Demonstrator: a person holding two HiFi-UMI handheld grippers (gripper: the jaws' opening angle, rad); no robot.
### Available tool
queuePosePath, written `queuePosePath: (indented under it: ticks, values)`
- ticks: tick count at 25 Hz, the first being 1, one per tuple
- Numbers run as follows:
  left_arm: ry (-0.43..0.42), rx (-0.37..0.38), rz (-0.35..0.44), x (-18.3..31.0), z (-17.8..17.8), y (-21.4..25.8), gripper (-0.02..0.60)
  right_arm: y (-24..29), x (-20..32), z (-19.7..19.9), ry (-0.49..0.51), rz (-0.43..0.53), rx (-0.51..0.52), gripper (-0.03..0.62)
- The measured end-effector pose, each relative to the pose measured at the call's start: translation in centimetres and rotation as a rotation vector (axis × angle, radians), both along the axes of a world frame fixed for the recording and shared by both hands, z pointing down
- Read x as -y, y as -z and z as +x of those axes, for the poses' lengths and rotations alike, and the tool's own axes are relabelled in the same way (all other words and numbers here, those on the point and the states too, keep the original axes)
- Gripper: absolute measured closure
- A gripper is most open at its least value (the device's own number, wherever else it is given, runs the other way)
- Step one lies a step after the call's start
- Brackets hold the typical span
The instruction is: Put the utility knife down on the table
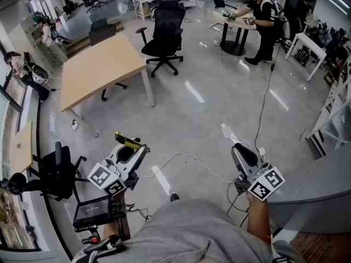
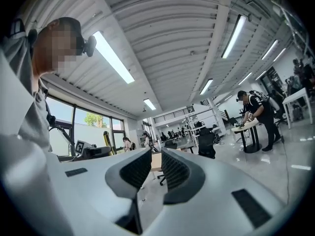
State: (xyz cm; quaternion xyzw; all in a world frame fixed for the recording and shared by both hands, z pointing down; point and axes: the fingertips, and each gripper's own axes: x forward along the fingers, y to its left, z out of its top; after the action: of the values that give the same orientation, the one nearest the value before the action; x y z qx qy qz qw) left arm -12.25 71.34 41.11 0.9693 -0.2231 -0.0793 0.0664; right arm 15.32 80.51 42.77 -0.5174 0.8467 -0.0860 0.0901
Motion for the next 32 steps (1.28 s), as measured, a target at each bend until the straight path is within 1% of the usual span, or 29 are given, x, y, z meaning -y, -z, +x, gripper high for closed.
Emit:
queuePosePath:
  ticks: [3, 8, 15, 18, 21, 25, 28, 32]
  values:
    - [-0.023, -0.013, 0.007, 3.1, -0.4, -0.2, 0.456, -0.1, 2.5, -0.6, -0.027, 0.007, -0.002, 0.533]
    - [-0.051, -0.017, -0.017, 5.9, -0.4, -1.3, 0.455, -1.0, 4.4, -1.4, -0.043, -0.022, 0.001, 0.533]
    - [-0.065, -0.003, -0.042, 10.5, 1.9, -1.8, 0.455, -0.9, 8.7, 0.7, -0.048, -0.041, 0.005, 0.533]
    - [-0.045, 0.002, -0.046, 13.0, 3.3, -1.5, 0.454, -0.8, 11.8, 2.5, -0.028, -0.048, 0.010, 0.533]
    - [-0.004, 0.004, -0.058, 14.3, 4.9, -1.5, 0.455, -0.3, 14.2, 4.5, 0.017, -0.038, 0.005, 0.533]
    - [0.050, 0.008, -0.033, 15.7, 8.3, -0.2, 0.456, 0.6, 17.3, 8.4, 0.069, 0.001, 0.009, 0.533]
    - [0.083, 0.009, -0.017, 17.1, 11.1, 0.6, 0.455, 0.4, 19.5, 10.8, 0.118, -0.003, 0.013, 0.533]
    - [0.116, 0.012, -0.021, 18.3, 14.9, 0.9, 0.456, -0.1, 21.5, 14.5, 0.163, -0.017, 0.028, 0.533]
